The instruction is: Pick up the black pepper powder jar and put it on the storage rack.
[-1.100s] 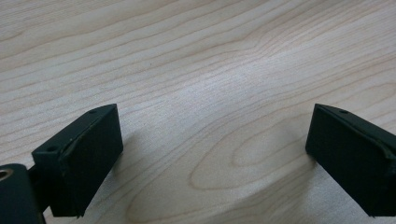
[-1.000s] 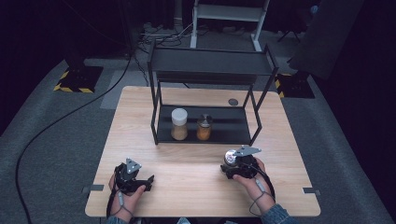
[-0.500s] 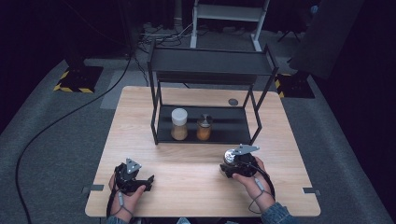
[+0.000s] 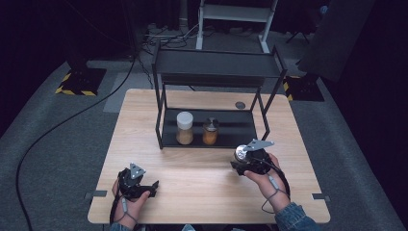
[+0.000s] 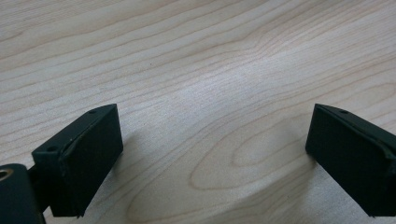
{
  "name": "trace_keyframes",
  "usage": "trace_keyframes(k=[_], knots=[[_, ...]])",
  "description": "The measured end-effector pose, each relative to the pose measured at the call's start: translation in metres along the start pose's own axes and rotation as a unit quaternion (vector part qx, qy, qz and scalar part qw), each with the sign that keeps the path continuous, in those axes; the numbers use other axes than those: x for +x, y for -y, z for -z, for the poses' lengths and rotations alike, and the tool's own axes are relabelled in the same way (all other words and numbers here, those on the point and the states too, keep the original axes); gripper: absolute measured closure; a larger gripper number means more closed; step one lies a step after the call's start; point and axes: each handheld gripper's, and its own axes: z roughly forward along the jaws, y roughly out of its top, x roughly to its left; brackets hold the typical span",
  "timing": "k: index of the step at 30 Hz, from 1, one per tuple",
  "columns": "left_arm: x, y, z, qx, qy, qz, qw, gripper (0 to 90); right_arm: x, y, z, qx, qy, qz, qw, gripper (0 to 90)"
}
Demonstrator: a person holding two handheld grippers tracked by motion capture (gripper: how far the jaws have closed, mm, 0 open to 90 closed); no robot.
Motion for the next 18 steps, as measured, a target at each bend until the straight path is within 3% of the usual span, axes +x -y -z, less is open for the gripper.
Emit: trace_keyframes(k=[18], knots=[[0.0, 0.0, 0.0, 0.0, 0.0, 0.0, 1.0, 3.8, -0.02, -0.035, 0.017, -0.016, 0.01, -0.011, 0.9998, 31.0]])
